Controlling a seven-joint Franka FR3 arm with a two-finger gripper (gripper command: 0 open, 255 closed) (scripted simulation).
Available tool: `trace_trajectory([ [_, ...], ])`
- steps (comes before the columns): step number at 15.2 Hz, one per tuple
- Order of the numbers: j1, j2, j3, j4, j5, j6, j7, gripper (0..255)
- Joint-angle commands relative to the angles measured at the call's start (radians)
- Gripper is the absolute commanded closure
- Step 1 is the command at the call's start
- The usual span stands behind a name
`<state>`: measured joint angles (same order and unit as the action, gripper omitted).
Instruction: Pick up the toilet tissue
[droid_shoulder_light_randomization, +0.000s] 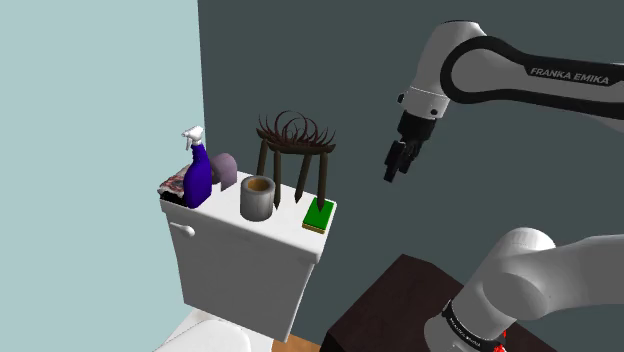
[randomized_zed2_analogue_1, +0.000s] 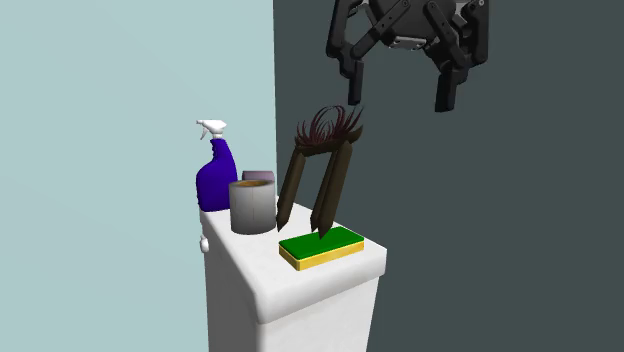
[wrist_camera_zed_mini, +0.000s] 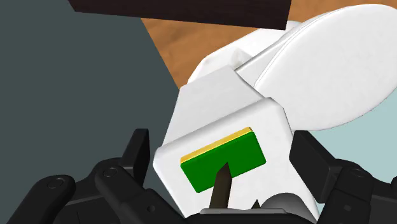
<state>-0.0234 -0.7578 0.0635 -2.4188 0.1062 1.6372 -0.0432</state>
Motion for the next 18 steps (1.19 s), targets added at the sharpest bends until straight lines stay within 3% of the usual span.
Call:
trace_trajectory([
  [1,0.0,0.0,0.0,0.0,0.0,0.0,0.0,0],
  [10,0.023,0.331,0.146,0.178,0.025,0.134,0.154,0],
  [18,0.04,0.655,0.248,0.423,-0.039,0.185,0.31,0],
])
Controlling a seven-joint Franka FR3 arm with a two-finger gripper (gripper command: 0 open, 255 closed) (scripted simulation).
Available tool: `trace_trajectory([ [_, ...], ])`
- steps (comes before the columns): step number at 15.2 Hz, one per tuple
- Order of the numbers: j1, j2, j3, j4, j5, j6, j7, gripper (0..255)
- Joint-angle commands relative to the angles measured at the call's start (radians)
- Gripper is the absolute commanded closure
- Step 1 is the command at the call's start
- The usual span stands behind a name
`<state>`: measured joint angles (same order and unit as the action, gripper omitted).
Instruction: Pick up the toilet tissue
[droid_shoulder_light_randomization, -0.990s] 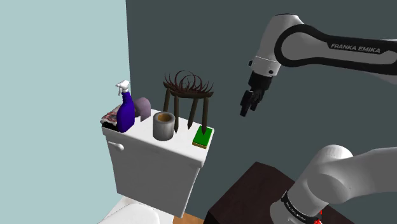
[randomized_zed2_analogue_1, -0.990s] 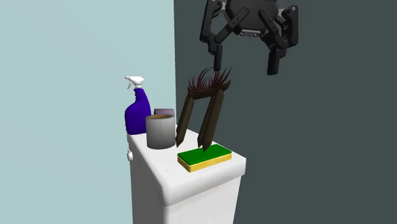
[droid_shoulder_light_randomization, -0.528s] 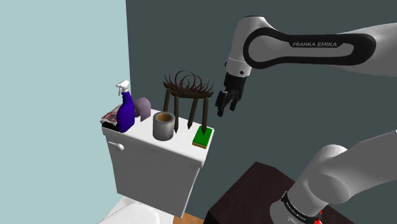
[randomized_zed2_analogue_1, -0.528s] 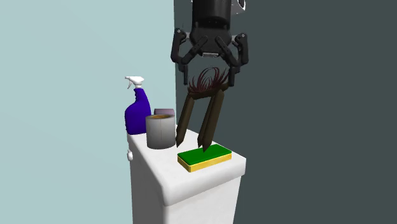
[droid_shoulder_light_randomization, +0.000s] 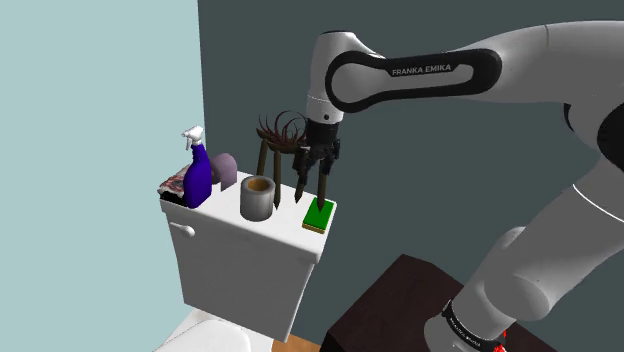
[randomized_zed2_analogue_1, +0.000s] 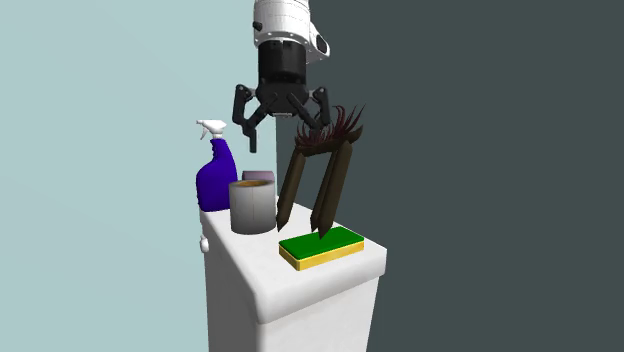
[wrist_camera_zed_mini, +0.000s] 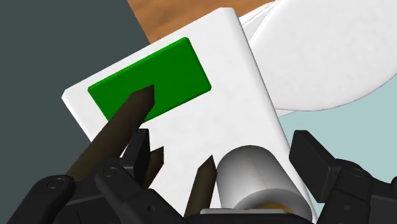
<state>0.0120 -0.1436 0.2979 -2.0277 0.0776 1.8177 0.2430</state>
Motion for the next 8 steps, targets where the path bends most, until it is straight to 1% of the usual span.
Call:
trace_trajectory([
  [1,0.01,0.084,0.023,0.068,-0.024,0.005,0.044,0],
  [5,0.039,0.259,0.051,0.232,-0.086,-0.007,0.125,0],
  [8,0.073,0.396,0.06,0.375,-0.136,-0.034,0.179,0],
])
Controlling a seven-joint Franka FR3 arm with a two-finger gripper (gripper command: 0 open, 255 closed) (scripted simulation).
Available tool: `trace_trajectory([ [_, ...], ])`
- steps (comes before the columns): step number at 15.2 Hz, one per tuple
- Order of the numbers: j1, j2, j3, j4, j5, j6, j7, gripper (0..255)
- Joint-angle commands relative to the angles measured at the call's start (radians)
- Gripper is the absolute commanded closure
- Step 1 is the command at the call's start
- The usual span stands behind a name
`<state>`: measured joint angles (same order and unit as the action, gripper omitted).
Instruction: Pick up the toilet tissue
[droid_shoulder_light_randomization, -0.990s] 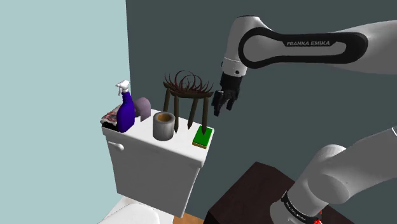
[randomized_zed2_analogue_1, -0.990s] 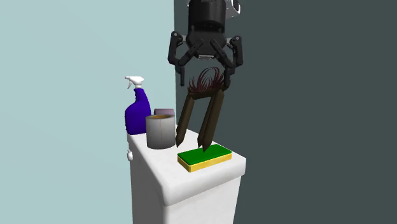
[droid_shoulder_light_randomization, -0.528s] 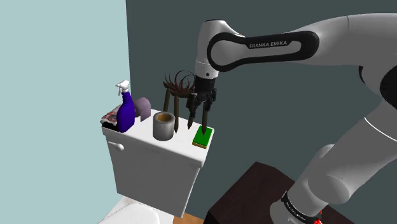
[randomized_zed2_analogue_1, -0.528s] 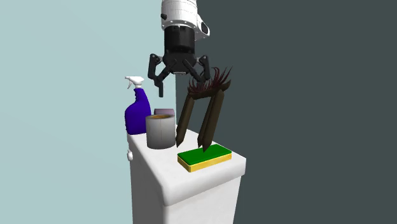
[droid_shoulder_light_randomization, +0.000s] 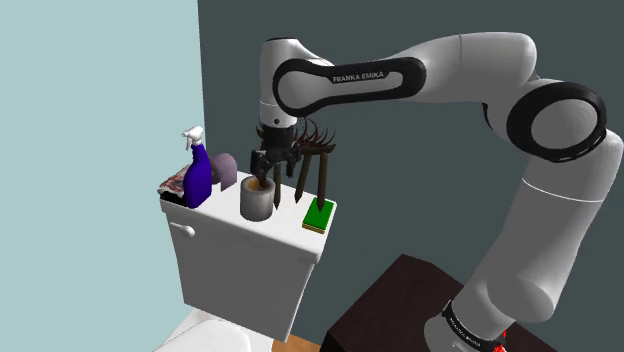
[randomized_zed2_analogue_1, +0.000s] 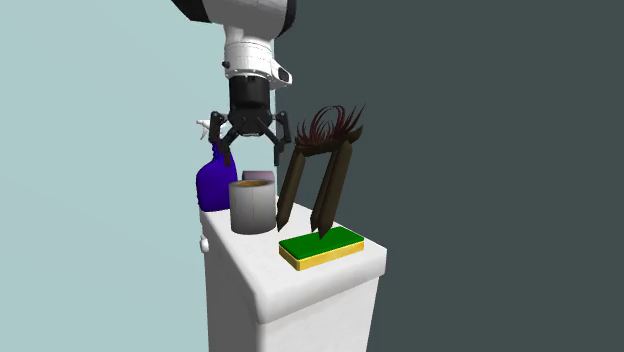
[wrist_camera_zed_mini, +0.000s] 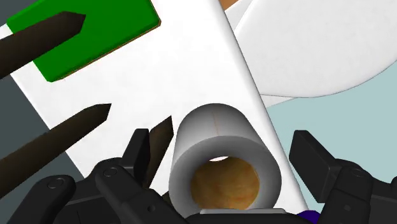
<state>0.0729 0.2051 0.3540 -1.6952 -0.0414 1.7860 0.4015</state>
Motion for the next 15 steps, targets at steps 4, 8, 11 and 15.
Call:
trace_trajectory([
  [4,0.075,0.242,0.001,0.272,-0.081,-0.065,0.077,0],
  [8,0.102,0.322,-0.007,0.351,-0.103,-0.072,0.093,0],
  [11,0.1,0.328,-0.009,0.319,-0.105,-0.035,0.095,0],
  [15,0.099,0.334,-0.01,0.294,-0.107,-0.004,0.096,0],
])
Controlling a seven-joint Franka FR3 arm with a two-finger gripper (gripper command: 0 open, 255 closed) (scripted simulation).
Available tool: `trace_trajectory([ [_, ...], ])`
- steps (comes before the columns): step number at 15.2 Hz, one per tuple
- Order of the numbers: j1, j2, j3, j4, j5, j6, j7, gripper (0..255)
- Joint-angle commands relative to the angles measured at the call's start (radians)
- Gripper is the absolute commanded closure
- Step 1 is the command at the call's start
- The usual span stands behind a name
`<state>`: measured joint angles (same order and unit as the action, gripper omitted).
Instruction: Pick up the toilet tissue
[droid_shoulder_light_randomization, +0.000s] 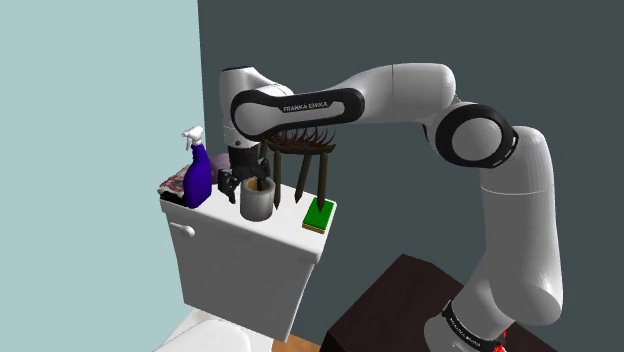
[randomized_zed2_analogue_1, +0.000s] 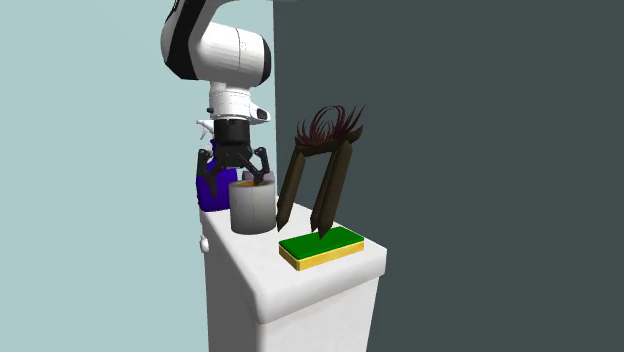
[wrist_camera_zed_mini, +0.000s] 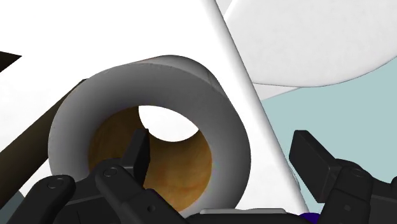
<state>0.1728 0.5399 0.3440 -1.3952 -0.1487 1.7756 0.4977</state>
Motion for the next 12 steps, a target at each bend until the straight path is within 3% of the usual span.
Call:
trace_trajectory([
  [1,0.0,0.003,0.0,-0.003,-0.001,0.006,0.0,255],
  [12,0.0,-0.006,0.001,0.013,0.002,-0.018,-0.001,255],
])
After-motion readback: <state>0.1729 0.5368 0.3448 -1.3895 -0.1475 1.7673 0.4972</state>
